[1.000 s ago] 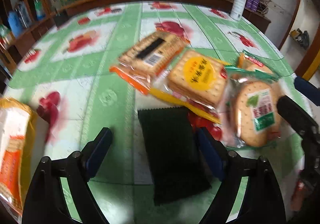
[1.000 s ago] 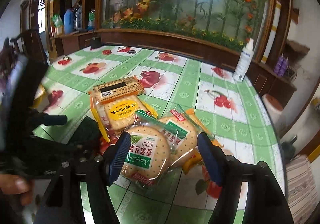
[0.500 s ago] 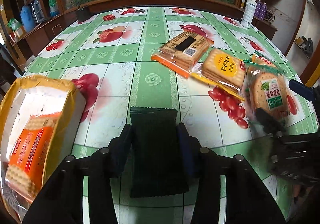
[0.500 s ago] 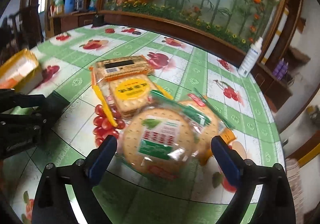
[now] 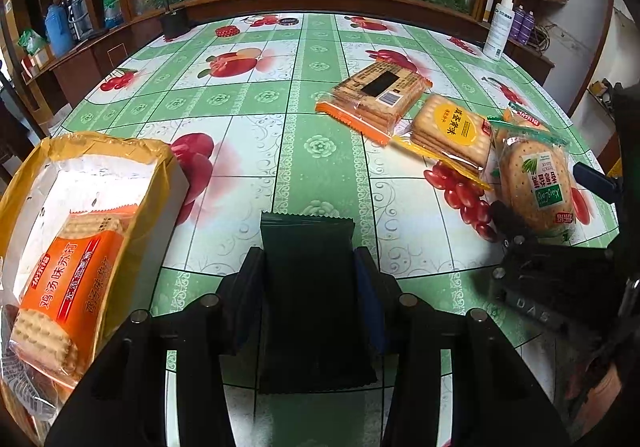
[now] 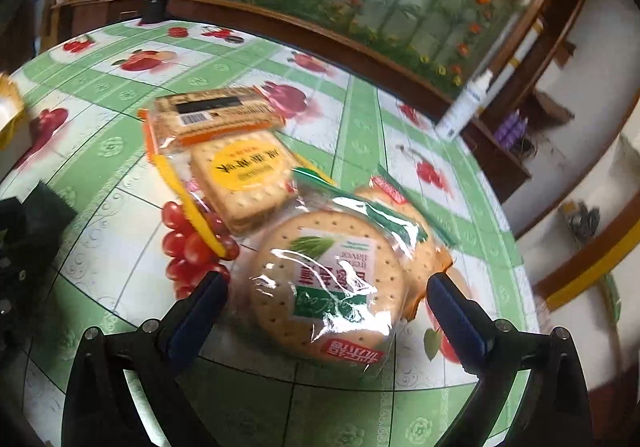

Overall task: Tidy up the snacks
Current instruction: 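Grasp the dark green pouch with the left gripper while the right grasps the round XiangCong cracker pack, then carry the pouch and cracker pack over the tray and open both grippers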

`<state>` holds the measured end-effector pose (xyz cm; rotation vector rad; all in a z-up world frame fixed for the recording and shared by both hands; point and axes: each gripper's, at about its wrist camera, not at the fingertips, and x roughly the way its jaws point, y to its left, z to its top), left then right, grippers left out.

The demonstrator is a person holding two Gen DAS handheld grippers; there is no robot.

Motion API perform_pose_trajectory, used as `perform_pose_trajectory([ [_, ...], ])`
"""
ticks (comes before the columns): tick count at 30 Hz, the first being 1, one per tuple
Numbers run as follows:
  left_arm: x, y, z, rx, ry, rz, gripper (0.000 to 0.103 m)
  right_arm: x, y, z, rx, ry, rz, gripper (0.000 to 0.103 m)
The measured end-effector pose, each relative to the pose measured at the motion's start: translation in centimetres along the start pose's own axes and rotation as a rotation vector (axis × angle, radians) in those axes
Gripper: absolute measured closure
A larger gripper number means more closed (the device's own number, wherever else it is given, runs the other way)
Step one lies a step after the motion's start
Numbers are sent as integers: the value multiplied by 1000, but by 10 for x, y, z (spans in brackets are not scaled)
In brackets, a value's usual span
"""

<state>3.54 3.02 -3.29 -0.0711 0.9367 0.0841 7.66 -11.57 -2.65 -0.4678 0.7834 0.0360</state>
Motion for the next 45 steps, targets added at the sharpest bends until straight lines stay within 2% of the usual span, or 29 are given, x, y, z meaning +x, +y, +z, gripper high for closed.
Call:
perform_pose_trajectory([
  [3,-1,-1,-1,0,1,3,60,3,-3,2,29,19,72,8],
  [5,-3,0,-4,3,0,4,60,4,-4,2,42,27,111,14],
  [6,-4,0,-5,2,-1,3,60,3,-5,2,47,26,135,22],
  [7,-5,1,-7,0,-2,0,60,1,-6,2,45,24,140,25],
  [9,-7,1,-9,-4,-7,-3,60,-3,-10,-1,73,17,220,25],
  [13,-14,3,-16,-18,-23,-16,60,-16,-21,-10,112,-11,297,26],
  [25,-77,12,-25,-25,-146,-21,60,-81,-47,-23,198,-131,455,26],
  [33,-127,37,-40,-49,-239,73,60,-131,-29,-25,176,-224,606,26],
  [45,-157,97,-68,-143,-271,214,60,-191,29,-13,105,-300,839,26],
])
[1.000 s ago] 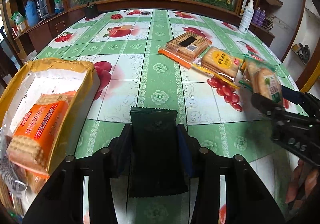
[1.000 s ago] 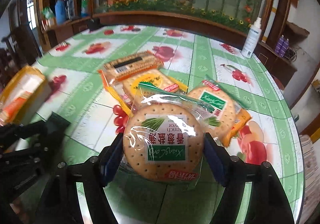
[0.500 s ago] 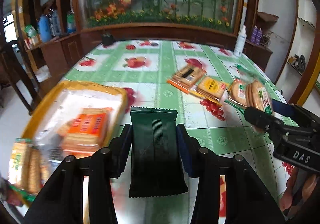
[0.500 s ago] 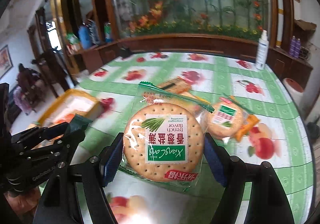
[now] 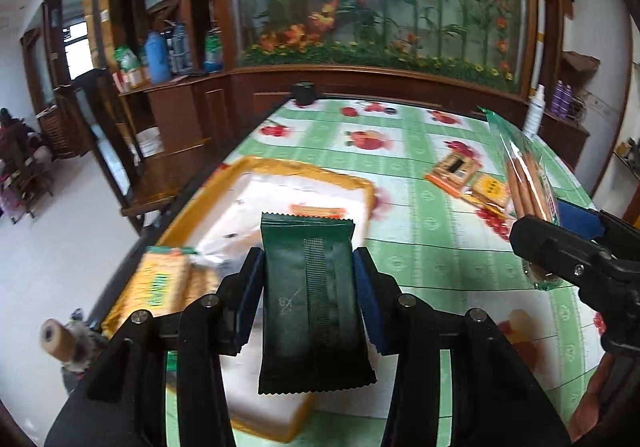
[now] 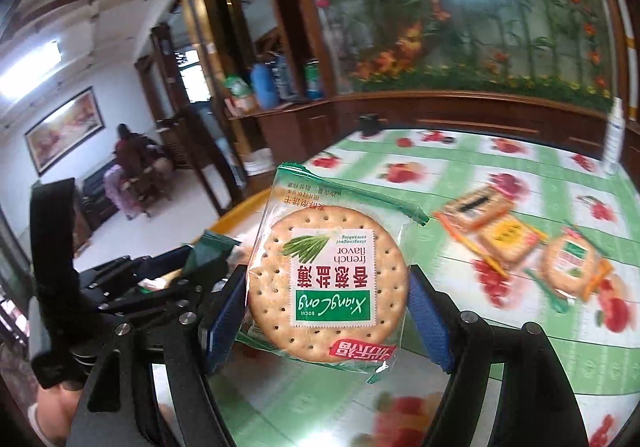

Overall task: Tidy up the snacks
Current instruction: 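Carry the pouch and cracker pack over the tray and open both grippers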

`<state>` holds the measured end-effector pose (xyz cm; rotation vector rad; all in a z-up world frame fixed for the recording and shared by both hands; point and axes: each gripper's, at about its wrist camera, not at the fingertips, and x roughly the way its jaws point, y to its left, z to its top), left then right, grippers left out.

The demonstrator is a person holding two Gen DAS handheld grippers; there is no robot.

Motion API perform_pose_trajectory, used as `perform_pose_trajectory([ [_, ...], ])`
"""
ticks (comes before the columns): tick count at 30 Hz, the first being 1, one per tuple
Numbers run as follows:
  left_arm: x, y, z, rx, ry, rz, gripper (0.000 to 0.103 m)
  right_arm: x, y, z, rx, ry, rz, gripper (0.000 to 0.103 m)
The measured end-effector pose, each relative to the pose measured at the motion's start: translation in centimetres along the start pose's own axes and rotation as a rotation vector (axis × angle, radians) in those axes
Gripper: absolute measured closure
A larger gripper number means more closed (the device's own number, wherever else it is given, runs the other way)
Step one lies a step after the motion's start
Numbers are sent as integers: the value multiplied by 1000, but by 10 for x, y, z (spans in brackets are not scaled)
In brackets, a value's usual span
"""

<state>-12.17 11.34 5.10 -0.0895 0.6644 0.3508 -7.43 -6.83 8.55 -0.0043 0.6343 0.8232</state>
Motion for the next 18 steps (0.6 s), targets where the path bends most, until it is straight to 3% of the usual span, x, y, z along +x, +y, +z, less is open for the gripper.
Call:
perform_pose_trajectory([
  [8,-2,31,-3,-35,-10,61,60,27,40,11,-34,1,97,26],
  [18,-6,54,-4,-70,-22,93,60,42,54,21,-47,-7,142,26],
])
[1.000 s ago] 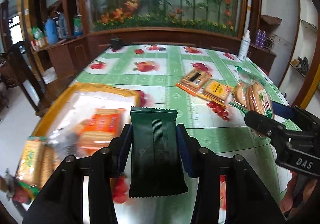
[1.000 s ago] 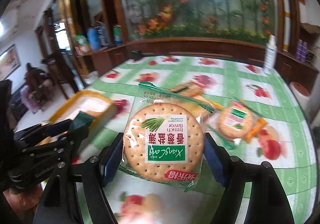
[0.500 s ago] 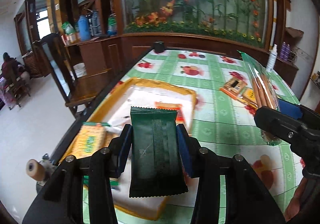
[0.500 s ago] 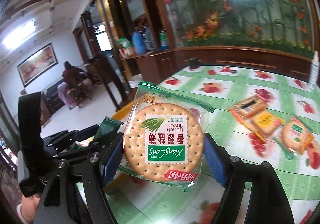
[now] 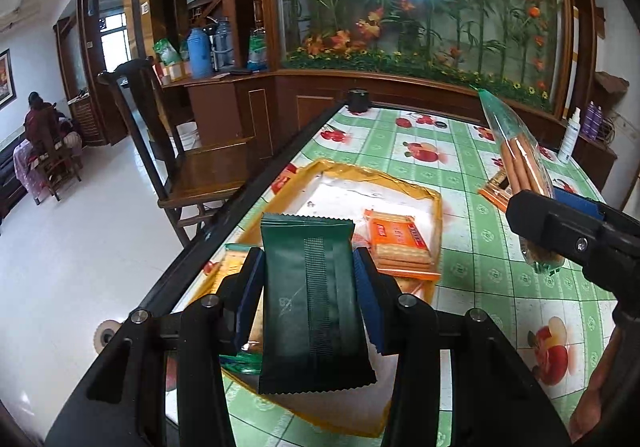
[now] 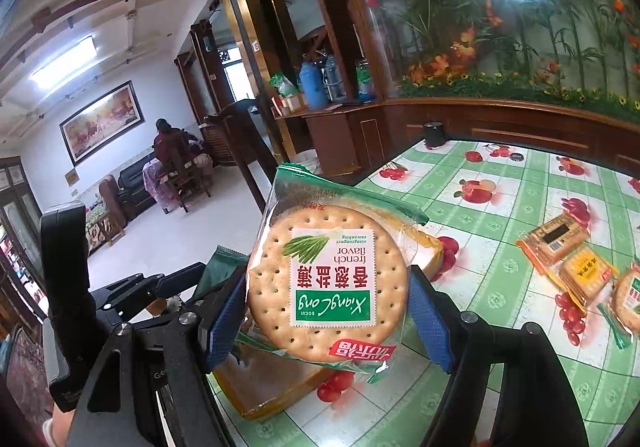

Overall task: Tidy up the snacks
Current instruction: 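Carry the pouch and cracker pack over the tray and open both grippers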

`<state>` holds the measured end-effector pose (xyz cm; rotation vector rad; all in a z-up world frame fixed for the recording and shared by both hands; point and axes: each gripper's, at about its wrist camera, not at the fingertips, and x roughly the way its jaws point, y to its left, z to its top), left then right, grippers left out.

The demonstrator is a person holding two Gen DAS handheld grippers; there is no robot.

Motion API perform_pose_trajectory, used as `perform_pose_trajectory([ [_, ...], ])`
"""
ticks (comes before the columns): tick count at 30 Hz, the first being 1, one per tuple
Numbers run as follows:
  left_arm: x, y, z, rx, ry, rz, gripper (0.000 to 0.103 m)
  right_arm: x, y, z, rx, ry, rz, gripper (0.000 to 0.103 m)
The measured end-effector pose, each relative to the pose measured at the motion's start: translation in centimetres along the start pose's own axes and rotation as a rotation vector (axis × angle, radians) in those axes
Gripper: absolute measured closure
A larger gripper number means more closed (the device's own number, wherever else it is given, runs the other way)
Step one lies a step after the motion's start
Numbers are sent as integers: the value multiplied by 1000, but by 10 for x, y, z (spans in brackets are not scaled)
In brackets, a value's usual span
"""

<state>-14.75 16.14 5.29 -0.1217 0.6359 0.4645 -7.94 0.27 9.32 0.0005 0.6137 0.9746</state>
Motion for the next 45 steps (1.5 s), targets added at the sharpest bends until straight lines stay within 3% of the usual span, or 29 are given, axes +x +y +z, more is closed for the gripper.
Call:
perform_pose_trajectory([
  [10,-4,12,-3,-11,-12,-5,60,17,-16,6,53,14,23,26],
  [20,2,-11,-14,41,26,-62,60,69,-30,21,142,59,71,26],
  [32,28,-14,-23,31,96,-84,60,134,-29,24,131,151,59,26],
  [45,38,-19,-26,30,139,-70,60,161,-29,19,119,202,40,25],
])
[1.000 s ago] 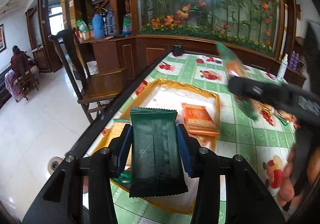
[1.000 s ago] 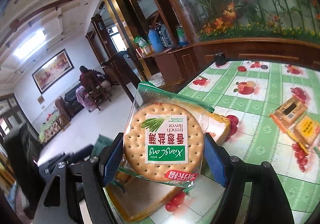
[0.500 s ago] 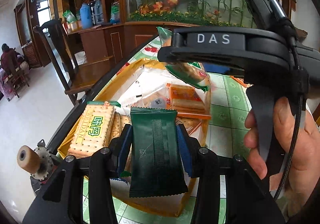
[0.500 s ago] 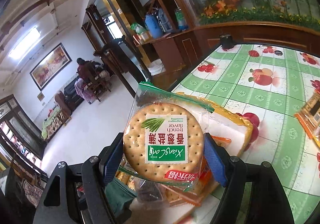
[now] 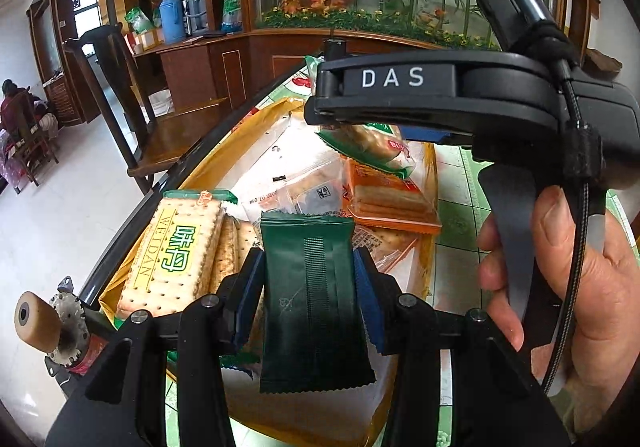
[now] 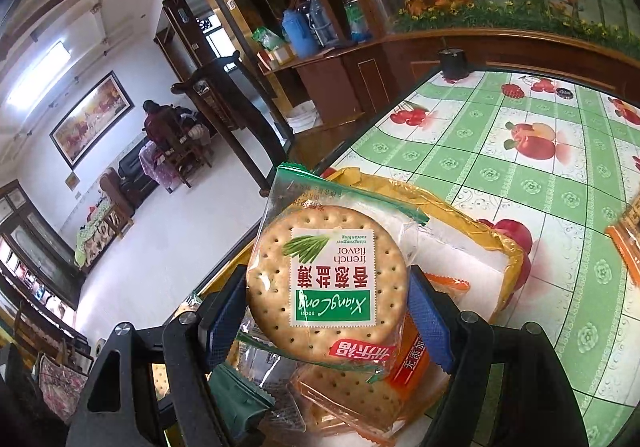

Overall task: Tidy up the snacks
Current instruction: 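Carry the pouch and cracker pack over the tray and open both grippers, then move both grippers back over the remaining packs on the tablecloth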

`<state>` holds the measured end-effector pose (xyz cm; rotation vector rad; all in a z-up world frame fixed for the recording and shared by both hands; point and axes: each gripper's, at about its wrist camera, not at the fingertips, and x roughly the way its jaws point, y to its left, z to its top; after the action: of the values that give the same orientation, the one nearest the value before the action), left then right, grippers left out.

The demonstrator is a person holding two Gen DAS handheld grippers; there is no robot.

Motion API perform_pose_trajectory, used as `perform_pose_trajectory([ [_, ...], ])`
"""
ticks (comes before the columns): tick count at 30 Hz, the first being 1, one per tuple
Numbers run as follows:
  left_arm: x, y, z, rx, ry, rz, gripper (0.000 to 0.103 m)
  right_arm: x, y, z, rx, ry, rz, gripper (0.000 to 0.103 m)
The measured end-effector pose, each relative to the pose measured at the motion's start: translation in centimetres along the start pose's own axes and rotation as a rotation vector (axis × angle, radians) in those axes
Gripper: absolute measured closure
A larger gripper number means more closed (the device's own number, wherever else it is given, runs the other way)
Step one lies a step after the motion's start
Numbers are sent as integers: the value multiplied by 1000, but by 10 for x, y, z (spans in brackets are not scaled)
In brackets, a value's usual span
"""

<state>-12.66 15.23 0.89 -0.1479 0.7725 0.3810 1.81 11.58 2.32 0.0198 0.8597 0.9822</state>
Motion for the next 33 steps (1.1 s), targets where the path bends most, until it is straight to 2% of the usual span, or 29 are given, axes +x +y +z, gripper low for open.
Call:
perform_pose_trajectory([
  [6,0,2,2,-15,22,16,58,4,1,2,-3,13,-23,23],
  [7,-1,2,3,-17,21,18,54,2,0,2,4,12,-21,23],
  [9,-2,3,4,-23,15,26,35,-3,-2,2,12,0,-14,21],
  [15,-13,-2,8,-18,-15,57,26,-29,-7,1,26,-40,-18,18],
  [22,-14,-24,15,4,-27,36,26,-78,-30,-13,47,-92,-66,15],
  [29,-15,-63,25,54,-32,-15,26,-133,-81,-42,93,-125,-164,15],
  [33,-9,-98,33,95,-21,-59,26,-165,-115,-61,139,-146,-228,14],
])
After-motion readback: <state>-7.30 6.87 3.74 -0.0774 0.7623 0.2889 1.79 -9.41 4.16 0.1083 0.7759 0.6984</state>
